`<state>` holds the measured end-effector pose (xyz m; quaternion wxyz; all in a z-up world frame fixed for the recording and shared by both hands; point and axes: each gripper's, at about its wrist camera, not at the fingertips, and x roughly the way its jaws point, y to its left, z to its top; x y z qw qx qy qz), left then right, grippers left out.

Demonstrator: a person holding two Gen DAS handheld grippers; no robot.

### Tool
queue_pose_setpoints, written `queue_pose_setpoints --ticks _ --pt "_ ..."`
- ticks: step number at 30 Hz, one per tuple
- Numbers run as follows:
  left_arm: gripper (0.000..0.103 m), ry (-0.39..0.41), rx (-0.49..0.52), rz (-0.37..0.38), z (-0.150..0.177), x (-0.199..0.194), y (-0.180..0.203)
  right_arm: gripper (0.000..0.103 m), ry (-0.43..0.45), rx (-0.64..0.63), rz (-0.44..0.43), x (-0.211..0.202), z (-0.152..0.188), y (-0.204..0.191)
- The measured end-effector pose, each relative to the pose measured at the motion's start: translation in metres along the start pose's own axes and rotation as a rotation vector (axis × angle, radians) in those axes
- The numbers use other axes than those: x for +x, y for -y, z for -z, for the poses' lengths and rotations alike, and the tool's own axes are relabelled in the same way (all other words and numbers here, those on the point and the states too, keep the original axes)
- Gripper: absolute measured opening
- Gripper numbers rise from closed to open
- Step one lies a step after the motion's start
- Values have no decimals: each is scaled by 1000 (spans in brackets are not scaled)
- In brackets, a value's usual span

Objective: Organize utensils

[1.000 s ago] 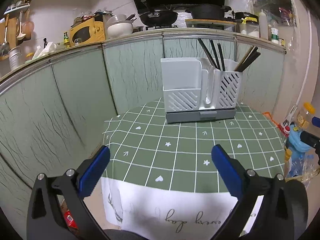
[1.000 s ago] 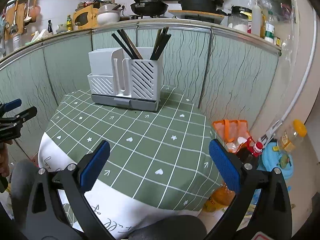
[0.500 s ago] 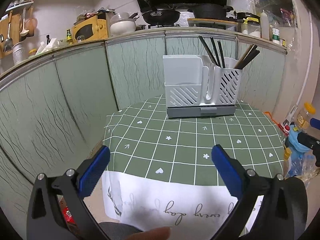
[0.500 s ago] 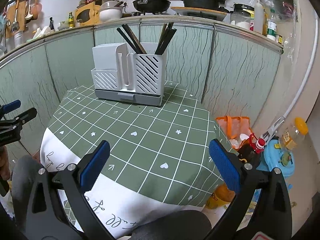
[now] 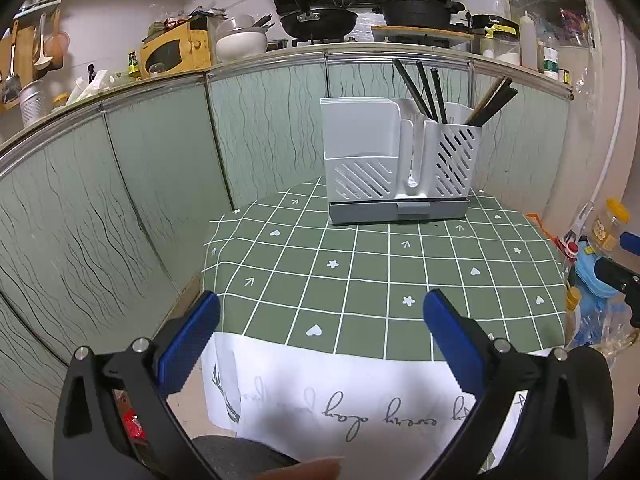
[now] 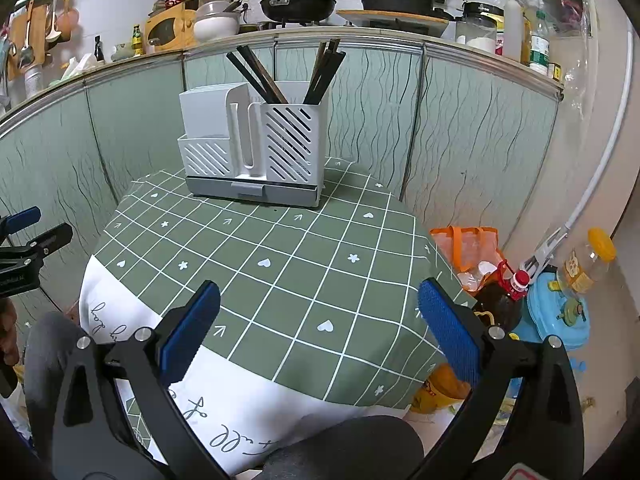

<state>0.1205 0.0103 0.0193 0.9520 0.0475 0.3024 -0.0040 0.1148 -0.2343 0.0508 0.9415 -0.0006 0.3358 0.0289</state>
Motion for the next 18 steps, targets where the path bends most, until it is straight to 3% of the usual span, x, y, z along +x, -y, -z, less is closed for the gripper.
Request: queue_pose_setpoints --ticks 18 --pt "99 6 -7 7 -2 -3 2 95 -10 -7 6 2 2 -2"
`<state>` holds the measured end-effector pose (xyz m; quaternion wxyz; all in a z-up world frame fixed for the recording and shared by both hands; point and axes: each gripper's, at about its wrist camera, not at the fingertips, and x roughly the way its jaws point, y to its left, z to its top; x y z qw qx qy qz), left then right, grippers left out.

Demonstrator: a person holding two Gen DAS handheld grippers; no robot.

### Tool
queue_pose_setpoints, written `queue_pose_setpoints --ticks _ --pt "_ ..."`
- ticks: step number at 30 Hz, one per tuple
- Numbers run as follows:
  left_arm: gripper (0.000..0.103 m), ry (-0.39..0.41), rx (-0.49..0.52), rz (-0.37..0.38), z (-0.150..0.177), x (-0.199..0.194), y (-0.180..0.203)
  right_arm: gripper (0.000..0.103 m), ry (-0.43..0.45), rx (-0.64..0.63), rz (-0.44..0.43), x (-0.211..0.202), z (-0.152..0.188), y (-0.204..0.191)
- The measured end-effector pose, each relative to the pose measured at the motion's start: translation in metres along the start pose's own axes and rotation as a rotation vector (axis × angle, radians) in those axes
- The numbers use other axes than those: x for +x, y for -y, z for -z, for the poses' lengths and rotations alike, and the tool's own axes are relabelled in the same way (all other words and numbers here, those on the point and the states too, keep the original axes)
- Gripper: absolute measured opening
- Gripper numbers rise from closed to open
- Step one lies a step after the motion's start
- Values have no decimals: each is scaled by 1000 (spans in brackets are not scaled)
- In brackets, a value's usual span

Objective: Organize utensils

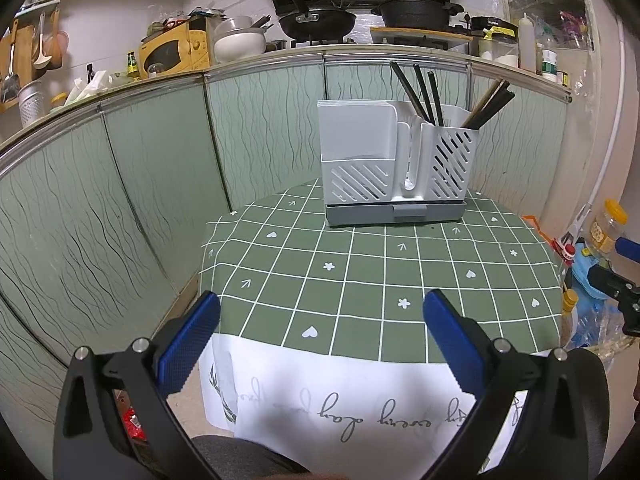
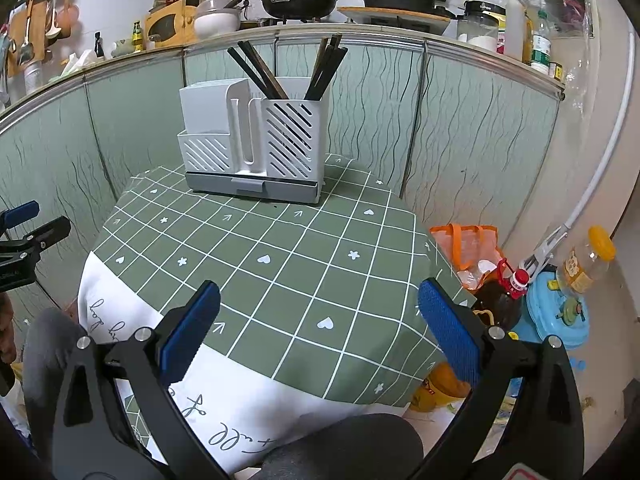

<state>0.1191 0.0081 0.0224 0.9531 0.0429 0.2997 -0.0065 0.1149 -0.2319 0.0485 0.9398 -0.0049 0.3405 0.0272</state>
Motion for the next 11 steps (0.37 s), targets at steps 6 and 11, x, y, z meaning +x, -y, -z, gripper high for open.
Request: queue_pose_setpoints --ticks 6,11 --pt "99 -9 2 7 0 2 0 95 -4 0 -1 1 0 0" --pt "99 -15 6 21 0 2 2 95 -6 0 -2 2 1 -1"
